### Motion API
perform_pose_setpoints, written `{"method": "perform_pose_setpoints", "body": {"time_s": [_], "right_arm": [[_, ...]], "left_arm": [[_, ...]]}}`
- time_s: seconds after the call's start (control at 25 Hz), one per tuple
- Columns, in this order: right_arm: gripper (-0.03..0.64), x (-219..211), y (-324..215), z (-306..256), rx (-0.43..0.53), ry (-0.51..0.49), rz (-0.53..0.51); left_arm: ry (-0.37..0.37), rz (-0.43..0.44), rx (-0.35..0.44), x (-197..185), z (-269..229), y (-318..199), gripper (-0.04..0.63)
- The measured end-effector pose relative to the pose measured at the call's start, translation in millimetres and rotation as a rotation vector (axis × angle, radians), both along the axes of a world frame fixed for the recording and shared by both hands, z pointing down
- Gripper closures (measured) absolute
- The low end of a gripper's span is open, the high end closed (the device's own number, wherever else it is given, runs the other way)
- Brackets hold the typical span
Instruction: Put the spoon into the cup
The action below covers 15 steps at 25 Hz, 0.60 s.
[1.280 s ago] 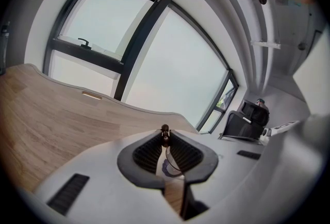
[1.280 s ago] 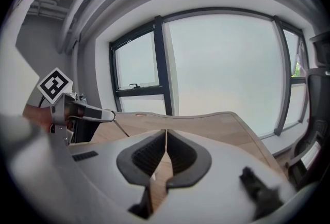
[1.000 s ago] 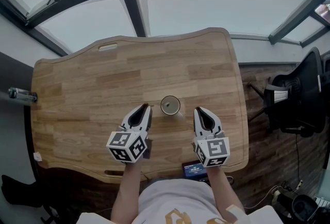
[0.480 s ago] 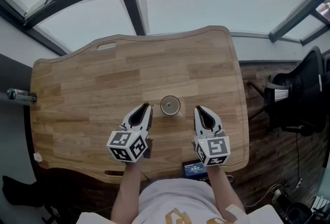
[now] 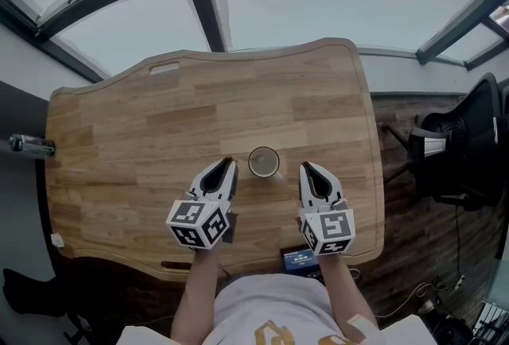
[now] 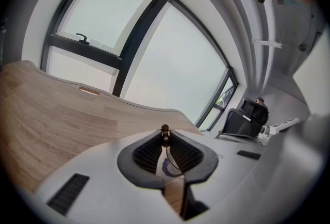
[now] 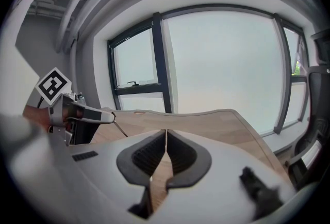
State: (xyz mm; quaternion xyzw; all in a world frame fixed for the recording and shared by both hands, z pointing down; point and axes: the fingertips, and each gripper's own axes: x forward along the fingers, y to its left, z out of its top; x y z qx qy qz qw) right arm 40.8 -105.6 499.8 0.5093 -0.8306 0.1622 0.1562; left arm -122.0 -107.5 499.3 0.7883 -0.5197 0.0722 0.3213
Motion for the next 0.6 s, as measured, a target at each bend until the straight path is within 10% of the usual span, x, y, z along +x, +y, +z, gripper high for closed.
{"method": "perform_pose_setpoints", "body": {"time_s": [0.6], "right_arm": [[0.584,3.4,-1.7,5.6,-0.015,-0.006,-0.005]], "left_arm": [[0.000,0.005,-0.016,4.4,6.0,-4.3,0.543]]}}
